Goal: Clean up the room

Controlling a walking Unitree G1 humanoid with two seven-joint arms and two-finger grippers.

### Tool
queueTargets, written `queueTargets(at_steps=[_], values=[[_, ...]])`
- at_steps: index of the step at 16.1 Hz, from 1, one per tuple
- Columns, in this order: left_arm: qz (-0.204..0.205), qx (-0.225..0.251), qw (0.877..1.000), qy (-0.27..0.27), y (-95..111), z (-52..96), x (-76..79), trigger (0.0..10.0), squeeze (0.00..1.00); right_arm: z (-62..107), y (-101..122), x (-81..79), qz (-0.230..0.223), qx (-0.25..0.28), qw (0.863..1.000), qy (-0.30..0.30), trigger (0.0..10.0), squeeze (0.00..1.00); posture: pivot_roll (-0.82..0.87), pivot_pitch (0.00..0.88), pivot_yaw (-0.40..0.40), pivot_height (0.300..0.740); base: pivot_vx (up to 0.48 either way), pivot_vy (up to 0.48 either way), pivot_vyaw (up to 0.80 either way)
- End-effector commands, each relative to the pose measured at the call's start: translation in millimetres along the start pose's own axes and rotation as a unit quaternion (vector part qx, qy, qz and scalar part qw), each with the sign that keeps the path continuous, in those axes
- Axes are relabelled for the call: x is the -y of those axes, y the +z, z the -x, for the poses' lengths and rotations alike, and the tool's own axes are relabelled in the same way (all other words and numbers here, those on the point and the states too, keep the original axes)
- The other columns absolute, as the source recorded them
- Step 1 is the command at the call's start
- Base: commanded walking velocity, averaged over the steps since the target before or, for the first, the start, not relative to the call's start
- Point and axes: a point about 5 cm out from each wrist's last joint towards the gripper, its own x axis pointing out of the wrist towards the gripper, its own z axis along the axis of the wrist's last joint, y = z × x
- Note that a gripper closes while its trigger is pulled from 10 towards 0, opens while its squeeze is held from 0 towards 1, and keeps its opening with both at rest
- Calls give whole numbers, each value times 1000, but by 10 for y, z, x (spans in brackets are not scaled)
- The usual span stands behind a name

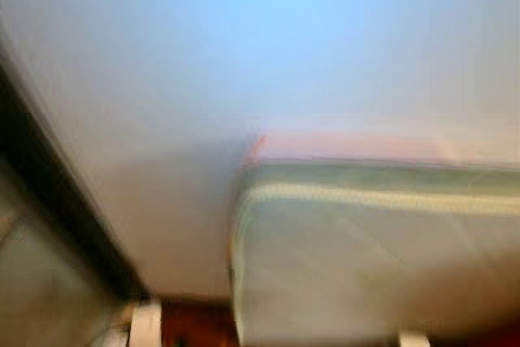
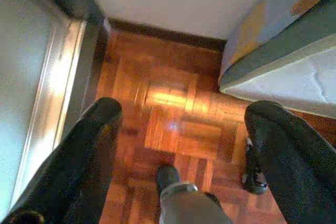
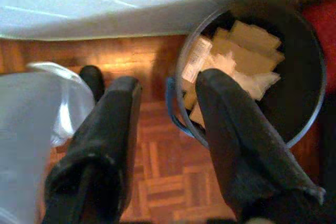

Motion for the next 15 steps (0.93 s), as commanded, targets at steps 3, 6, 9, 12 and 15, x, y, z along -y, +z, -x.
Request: queueTargets(at_steps=[3,6,9,12,15], values=[[-82,-76,994,11,-125,71,-380,10000,0,-81,209,-290,-77,-21,995,57,10000,0,34,0,32,740,0,0,-783],[-85,-87,992,14,-169,89,-407,10000,0,-83,214,-302,-81,-21,995,59,10000,0,37,0,36,740,0,0,-781],[-81,-96,992,22,-224,121,-467,10000,0,-83,214,-305,-77,-22,995,61,10000,0,43,0,33,740,0,0,-783],[-78,-102,991,26,-277,157,-532,10000,0,-82,217,-296,-73,-21,995,62,10000,0,43,0,29,740,0,0,-783],[-67,-103,992,33,-297,177,-575,10000,0,-83,222,-282,-72,-19,996,57,10000,0,49,0,23,740,0,0,0]])
